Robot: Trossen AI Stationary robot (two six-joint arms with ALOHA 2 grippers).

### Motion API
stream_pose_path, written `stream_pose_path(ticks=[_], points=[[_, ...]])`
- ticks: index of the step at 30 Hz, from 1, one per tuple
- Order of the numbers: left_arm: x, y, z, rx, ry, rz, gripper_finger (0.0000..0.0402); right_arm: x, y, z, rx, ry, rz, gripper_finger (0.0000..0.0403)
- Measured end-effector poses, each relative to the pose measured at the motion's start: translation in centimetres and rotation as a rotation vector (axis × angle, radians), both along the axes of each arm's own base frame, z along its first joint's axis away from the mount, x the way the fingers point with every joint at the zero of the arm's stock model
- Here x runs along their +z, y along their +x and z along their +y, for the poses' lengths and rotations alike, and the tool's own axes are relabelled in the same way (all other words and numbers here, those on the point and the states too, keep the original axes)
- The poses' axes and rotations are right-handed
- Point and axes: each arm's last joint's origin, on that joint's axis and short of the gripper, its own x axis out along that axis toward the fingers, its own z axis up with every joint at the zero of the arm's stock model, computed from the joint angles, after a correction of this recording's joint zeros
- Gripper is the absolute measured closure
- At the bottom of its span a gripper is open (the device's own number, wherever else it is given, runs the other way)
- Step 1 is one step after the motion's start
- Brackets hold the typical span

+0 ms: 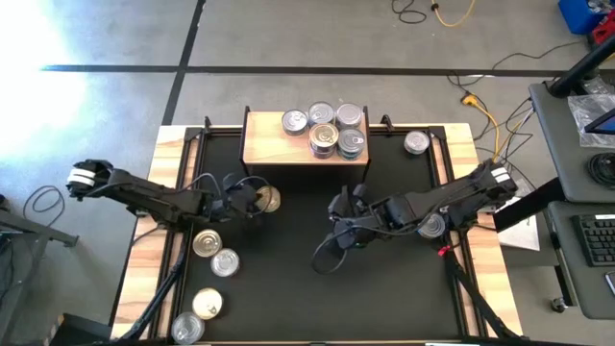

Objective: Stack canned seafood by type on shelf
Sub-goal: Stack the green tuna can on top of the green tuna can on the shelf

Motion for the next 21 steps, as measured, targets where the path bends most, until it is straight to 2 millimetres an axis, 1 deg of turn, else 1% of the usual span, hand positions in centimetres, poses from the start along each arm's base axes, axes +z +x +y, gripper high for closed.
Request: stream_pose_path(ticks=[3,7,11,15,18,21], points=[[-0.7,0.0,0.3,0.081,0.032,0.010,0.0401,-0.3,-0.3,-0.2,-0.022,-0.040,0.000,0.0390],[-2.1,0.3,0.2,0.067,0.015,0.078,0.0401,-0.3,-0.3,-0.6,-0.028,-0.109,0.003,0.0390],[-3.5,0.8,0.1,0.045,-0.005,0.134,0.0401,-0.3,-0.2,-1.0,-0.026,-0.128,0.012,0.0390],[-3.5,1.8,-0.4,0.006,-0.103,0.120,0.0401,-0.3,-0.2,-1.1,-0.047,-0.113,0.003,0.0390],[-2.9,2.5,-1.3,-0.020,-0.265,0.067,0.0401,-0.3,-0.2,-1.1,-0.063,-0.099,-0.006,0.0390],[-1.8,3.6,-2.0,-0.067,-0.403,0.040,0.0401,-0.4,-0.1,-1.2,-0.066,-0.101,-0.003,0.0390]])
